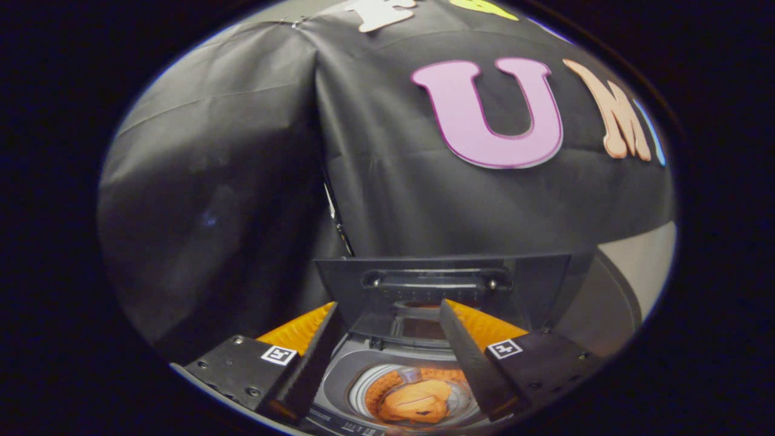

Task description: Put the clothes into the washing machine and then close the washing machine lid.

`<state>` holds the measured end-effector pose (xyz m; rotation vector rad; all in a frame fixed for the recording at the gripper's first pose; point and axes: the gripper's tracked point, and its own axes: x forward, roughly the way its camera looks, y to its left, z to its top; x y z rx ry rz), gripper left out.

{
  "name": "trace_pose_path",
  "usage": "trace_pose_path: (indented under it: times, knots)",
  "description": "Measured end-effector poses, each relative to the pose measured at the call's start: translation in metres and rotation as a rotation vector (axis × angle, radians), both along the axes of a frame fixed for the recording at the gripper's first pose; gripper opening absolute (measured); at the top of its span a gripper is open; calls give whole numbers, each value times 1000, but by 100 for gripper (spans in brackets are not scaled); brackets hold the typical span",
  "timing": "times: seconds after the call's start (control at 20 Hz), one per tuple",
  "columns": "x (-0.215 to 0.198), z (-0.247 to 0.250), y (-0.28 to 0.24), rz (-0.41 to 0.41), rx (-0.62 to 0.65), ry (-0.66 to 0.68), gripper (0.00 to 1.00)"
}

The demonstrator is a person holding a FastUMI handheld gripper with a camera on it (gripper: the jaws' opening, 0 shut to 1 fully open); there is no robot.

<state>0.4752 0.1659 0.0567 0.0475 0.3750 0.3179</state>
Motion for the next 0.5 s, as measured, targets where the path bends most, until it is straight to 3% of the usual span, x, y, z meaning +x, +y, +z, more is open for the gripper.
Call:
trace_pose_path:
  times: [0.25, 0.5]
  knots:
    - [17, 21, 14, 7, -72, -80, 98]
    - [62, 43, 7, -75, -64, -114, 97]
